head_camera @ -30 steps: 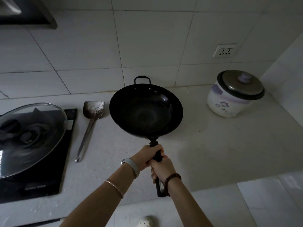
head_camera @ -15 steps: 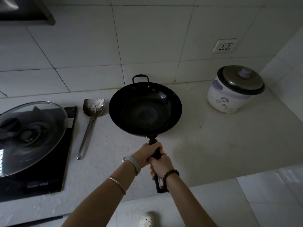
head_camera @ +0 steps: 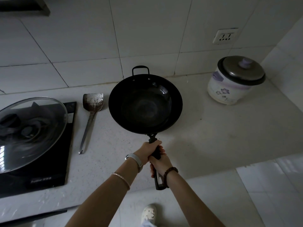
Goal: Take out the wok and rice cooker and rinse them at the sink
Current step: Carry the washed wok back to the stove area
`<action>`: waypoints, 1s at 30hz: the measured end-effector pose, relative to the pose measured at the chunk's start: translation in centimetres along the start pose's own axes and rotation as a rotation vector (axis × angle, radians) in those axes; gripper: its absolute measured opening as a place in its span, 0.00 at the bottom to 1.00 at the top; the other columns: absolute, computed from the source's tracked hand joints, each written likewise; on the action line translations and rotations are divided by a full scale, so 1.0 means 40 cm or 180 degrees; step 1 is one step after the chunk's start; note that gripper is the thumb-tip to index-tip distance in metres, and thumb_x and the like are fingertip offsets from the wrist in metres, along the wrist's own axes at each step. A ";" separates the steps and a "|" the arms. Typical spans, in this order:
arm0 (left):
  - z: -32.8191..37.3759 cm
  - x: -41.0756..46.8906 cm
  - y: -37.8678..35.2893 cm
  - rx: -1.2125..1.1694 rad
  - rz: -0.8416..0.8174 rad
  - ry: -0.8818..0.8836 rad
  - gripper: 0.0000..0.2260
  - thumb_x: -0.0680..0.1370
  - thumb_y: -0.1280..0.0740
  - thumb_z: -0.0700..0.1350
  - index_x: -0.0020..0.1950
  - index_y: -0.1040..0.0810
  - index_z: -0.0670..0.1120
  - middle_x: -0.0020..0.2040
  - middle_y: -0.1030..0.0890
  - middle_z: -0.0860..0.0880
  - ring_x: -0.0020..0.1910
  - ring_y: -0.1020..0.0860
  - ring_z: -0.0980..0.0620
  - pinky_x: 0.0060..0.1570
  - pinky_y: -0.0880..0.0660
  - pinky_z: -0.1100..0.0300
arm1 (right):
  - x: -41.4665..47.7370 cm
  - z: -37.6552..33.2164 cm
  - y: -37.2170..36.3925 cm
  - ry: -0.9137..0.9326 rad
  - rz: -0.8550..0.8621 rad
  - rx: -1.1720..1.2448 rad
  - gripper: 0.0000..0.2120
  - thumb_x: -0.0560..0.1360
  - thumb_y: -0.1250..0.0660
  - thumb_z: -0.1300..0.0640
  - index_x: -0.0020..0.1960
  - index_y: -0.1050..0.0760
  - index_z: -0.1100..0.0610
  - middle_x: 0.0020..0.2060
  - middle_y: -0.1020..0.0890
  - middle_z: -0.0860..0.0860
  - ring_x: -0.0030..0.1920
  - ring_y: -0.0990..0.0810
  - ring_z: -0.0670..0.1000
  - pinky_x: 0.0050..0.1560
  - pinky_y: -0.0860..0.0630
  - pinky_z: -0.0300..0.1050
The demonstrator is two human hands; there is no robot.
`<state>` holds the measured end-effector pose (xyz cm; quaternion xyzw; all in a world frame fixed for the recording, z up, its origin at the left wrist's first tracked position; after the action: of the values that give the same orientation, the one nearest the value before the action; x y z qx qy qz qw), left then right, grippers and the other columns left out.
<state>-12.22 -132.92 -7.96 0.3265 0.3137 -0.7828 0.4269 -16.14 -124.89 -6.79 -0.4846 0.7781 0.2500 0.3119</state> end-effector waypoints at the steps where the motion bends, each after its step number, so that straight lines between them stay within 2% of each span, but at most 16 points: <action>1: -0.002 -0.002 0.001 0.0121 0.0042 -0.0023 0.09 0.78 0.33 0.44 0.45 0.23 0.39 0.38 0.20 0.44 0.31 0.19 0.53 0.34 0.20 0.63 | 0.001 0.004 -0.001 -0.0004 0.0016 -0.0004 0.03 0.76 0.37 0.60 0.45 0.27 0.60 0.23 0.26 0.51 0.20 0.28 0.48 0.23 0.28 0.41; 2: -0.004 -0.003 0.001 0.0227 0.0074 -0.0063 0.10 0.79 0.33 0.46 0.45 0.23 0.39 0.38 0.19 0.44 0.29 0.19 0.55 0.30 0.22 0.65 | 0.001 0.007 -0.001 -0.0024 0.0034 0.0000 0.04 0.76 0.37 0.60 0.45 0.27 0.60 0.23 0.26 0.51 0.20 0.28 0.48 0.23 0.28 0.41; 4: -0.009 -0.003 0.002 0.0417 0.0145 -0.0145 0.13 0.78 0.33 0.49 0.46 0.23 0.39 0.39 0.19 0.45 0.30 0.19 0.56 0.28 0.24 0.67 | 0.002 0.009 -0.001 -0.0054 0.0034 0.0024 0.04 0.77 0.36 0.59 0.46 0.27 0.60 0.24 0.25 0.51 0.20 0.28 0.48 0.23 0.28 0.40; 8: -0.016 0.006 0.013 0.0734 0.0375 -0.0375 0.14 0.77 0.32 0.54 0.44 0.21 0.42 0.38 0.17 0.48 0.37 0.18 0.53 0.43 0.20 0.60 | 0.003 0.008 -0.002 0.0014 0.0009 0.0092 0.03 0.77 0.36 0.57 0.49 0.27 0.57 0.26 0.24 0.53 0.22 0.27 0.48 0.24 0.26 0.40; 10: -0.017 0.005 0.021 0.1048 0.0513 -0.0516 0.14 0.77 0.32 0.56 0.44 0.21 0.45 0.40 0.18 0.49 0.40 0.19 0.53 0.46 0.21 0.59 | 0.004 0.011 0.000 0.0029 0.0005 0.0098 0.06 0.77 0.35 0.56 0.51 0.26 0.58 0.29 0.23 0.53 0.23 0.25 0.49 0.27 0.25 0.41; 14: -0.029 -0.013 0.040 0.1621 0.0685 -0.0729 0.14 0.77 0.34 0.56 0.52 0.24 0.46 0.45 0.19 0.48 0.43 0.19 0.52 0.39 0.20 0.60 | 0.001 0.022 0.017 0.0094 0.0082 0.0057 0.13 0.74 0.31 0.54 0.53 0.25 0.62 0.36 0.20 0.54 0.26 0.23 0.49 0.32 0.21 0.44; 18: -0.035 -0.023 0.029 0.1784 0.0682 -0.0883 0.11 0.78 0.33 0.54 0.53 0.26 0.48 0.49 0.20 0.49 0.45 0.20 0.52 0.42 0.19 0.58 | -0.010 0.024 0.053 0.0237 0.0479 -0.0111 0.16 0.73 0.29 0.53 0.55 0.30 0.59 0.41 0.20 0.53 0.28 0.21 0.49 0.31 0.21 0.40; 23: -0.032 -0.017 -0.051 0.1500 0.0413 -0.0751 0.12 0.79 0.35 0.51 0.56 0.24 0.44 0.50 0.19 0.48 0.48 0.19 0.50 0.45 0.19 0.57 | -0.021 0.015 0.146 0.0616 0.1080 -0.0566 0.15 0.71 0.27 0.54 0.50 0.31 0.55 0.42 0.20 0.52 0.39 0.19 0.51 0.41 0.19 0.45; 27: -0.024 -0.005 -0.132 0.1001 0.0201 -0.0606 0.09 0.81 0.38 0.48 0.54 0.24 0.44 0.52 0.19 0.47 0.51 0.20 0.49 0.49 0.20 0.56 | -0.003 -0.008 0.240 0.0902 0.1376 -0.1079 0.13 0.70 0.26 0.53 0.47 0.28 0.56 0.43 0.22 0.51 0.39 0.23 0.47 0.36 0.27 0.38; 30: -0.010 0.010 -0.192 0.0723 -0.0045 -0.0602 0.10 0.81 0.39 0.46 0.57 0.23 0.42 0.54 0.19 0.46 0.53 0.20 0.49 0.53 0.22 0.56 | 0.033 -0.029 0.312 0.1027 0.1533 -0.1458 0.14 0.71 0.27 0.51 0.51 0.26 0.56 0.49 0.24 0.52 0.43 0.23 0.49 0.42 0.25 0.41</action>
<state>-18.98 -129.42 -6.87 0.2953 0.1837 -0.8435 0.4093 -28.25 -121.42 -5.90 -0.3779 0.8329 0.4044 0.0008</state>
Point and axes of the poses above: each hand's wrist, its own x-axis towards the middle knuckle, its own y-axis out of the back of the hand, z = x × y, the point moved 1 cm from there along x, towards the middle knuckle
